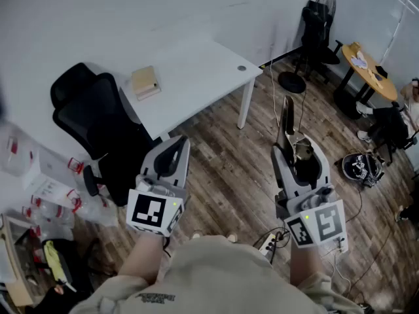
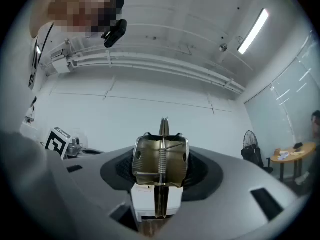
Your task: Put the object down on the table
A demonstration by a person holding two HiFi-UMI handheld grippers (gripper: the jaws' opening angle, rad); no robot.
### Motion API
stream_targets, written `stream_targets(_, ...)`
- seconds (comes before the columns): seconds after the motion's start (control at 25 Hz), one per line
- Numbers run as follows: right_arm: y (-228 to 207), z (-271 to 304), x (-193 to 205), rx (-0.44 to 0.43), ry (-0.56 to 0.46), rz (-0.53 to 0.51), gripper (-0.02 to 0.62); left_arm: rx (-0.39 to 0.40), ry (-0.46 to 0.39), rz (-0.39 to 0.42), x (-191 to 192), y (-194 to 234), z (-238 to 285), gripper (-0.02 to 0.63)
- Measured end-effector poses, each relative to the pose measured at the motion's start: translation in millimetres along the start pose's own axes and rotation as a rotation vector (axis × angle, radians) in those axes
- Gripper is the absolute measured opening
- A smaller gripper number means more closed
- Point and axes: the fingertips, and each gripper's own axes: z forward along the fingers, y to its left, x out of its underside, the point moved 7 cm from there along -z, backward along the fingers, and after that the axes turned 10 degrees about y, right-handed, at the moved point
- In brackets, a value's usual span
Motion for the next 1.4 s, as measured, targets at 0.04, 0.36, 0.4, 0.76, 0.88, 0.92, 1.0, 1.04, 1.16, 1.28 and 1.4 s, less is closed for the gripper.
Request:
stream_targets(0.04, -4, 0, 0, -0.006, -0.003, 0.007, 0.228, 0.002, -0.002, 0.010, 0, -2, 3, 0.020)
stream_targets(0.36, -35, -6, 4, -0.034, 0.014, 0.031, 0.227, -0.002, 0.011, 0.032, -3, -27, 23, 0.020)
stream_targets(0.4, -39, -7, 7, -0.039, 0.021, 0.036, 0.227, 0.001, 0.014, 0.025, -3, -31, 25, 0.021)
stream_targets(0.76, -64, -11, 22, -0.058, 0.070, 0.036, 0.227, 0.015, 0.029, -0.010, -5, -44, 41, 0.020)
stream_targets(0.88, -71, -8, 25, -0.057, 0.075, 0.047, 0.227, 0.015, 0.040, -0.012, -3, -43, 47, 0.020)
stream_targets(0.92, -72, -7, 26, -0.056, 0.078, 0.048, 0.227, 0.015, 0.043, -0.010, -2, -43, 49, 0.020)
stream_targets(1.0, -76, -3, 30, -0.054, 0.081, 0.050, 0.227, 0.015, 0.047, -0.007, 1, -42, 56, 0.020)
stream_targets(1.04, -79, -1, 32, -0.053, 0.083, 0.051, 0.227, 0.017, 0.047, -0.008, 3, -41, 60, 0.021)
stream_targets(1.16, -86, 11, 39, -0.044, 0.093, 0.060, 0.227, 0.024, 0.045, -0.009, 8, -36, 74, 0.020)
stream_targets(1.28, -93, 29, 44, -0.042, 0.106, 0.071, 0.227, 0.028, 0.051, -0.015, 14, -25, 90, 0.020)
stream_targets(1.4, -103, 52, 48, -0.045, 0.119, 0.069, 0.227, 0.030, 0.057, -0.022, 17, -11, 112, 0.020)
